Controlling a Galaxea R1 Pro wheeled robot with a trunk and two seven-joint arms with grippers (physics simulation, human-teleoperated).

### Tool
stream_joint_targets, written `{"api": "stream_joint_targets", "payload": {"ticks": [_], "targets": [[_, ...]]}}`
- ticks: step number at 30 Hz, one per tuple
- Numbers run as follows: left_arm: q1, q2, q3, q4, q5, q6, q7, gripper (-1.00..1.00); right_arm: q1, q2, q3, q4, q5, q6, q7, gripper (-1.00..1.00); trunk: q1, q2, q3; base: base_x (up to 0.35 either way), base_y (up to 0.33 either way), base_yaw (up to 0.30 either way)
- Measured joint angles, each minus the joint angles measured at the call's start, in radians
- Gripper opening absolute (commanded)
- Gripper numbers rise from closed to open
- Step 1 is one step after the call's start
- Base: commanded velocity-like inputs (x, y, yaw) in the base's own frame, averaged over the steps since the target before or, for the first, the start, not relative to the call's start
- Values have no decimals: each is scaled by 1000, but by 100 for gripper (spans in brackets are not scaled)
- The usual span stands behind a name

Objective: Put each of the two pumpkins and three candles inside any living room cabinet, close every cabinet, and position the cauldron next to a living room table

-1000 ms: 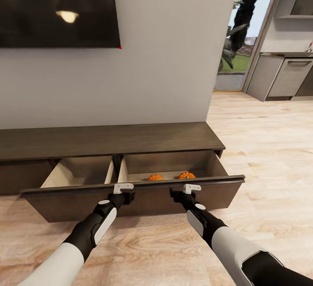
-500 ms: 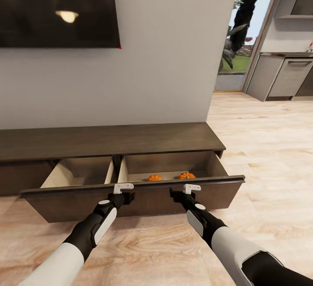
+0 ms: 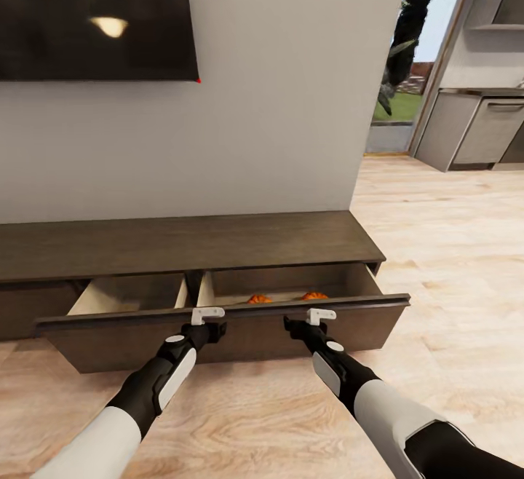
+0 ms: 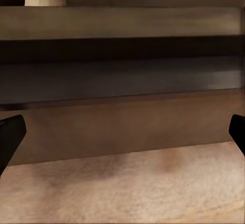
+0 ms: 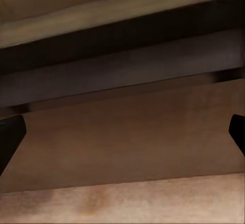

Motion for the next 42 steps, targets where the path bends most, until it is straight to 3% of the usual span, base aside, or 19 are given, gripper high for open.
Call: {"api": "stream_joint_targets", "payload": {"ticks": [23,42], "targets": [[0,1,-2,0,-2,0,0,100,0,0,-5,-1,2,-1,-1,100,0,0,0,260,0,0],[0,1,-3,0,-2,0,0,100,0,1,-6,-1,3,-1,-1,100,0,0,0,15,0,0]]}}
